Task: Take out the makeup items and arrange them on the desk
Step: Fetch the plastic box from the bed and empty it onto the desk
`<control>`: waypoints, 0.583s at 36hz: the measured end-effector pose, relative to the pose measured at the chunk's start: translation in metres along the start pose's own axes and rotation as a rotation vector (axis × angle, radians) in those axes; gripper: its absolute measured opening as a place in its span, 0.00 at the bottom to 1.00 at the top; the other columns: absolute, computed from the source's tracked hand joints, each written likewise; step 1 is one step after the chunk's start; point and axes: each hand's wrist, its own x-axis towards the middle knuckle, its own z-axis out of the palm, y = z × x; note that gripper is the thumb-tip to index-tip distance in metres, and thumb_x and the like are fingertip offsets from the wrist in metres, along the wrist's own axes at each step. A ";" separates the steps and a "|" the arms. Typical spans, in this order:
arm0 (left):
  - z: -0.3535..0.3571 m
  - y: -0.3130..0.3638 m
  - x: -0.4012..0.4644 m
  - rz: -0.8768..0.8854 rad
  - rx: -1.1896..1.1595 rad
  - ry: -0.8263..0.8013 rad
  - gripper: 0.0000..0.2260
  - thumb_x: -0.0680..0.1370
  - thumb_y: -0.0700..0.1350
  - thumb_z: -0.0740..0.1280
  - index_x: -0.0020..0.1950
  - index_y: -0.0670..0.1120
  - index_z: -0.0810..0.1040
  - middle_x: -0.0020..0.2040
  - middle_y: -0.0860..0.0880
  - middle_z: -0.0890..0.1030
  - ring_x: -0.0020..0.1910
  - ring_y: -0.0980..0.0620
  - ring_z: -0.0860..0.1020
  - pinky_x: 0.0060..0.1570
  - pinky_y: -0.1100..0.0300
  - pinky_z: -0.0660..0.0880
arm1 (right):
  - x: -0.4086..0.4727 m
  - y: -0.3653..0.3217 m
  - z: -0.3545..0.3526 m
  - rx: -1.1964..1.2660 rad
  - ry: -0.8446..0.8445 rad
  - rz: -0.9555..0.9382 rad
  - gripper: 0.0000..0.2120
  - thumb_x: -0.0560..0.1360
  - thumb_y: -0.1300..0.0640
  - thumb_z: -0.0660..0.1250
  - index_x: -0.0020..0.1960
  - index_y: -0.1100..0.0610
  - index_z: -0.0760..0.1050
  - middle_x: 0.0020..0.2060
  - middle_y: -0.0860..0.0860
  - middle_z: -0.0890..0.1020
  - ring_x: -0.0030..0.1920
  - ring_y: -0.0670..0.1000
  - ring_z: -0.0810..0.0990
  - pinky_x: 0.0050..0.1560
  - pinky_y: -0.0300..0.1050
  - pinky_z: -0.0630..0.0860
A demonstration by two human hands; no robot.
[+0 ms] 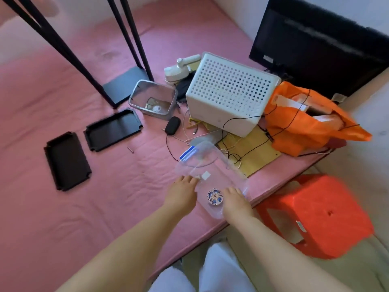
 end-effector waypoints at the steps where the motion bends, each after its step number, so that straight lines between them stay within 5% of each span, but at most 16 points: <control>1: 0.001 0.002 0.017 -0.025 -0.024 0.005 0.21 0.80 0.45 0.57 0.73 0.52 0.62 0.69 0.52 0.68 0.66 0.48 0.65 0.60 0.54 0.69 | 0.021 0.006 -0.005 -0.028 -0.020 -0.021 0.19 0.76 0.63 0.57 0.66 0.58 0.64 0.64 0.55 0.68 0.67 0.56 0.64 0.62 0.46 0.65; 21: 0.133 -0.005 0.196 -0.137 0.115 -0.256 0.17 0.77 0.39 0.58 0.66 0.46 0.68 0.64 0.45 0.68 0.63 0.42 0.67 0.51 0.53 0.71 | 0.185 0.059 0.100 -0.087 -0.172 -0.114 0.28 0.74 0.65 0.58 0.72 0.50 0.57 0.63 0.54 0.67 0.64 0.57 0.65 0.59 0.51 0.68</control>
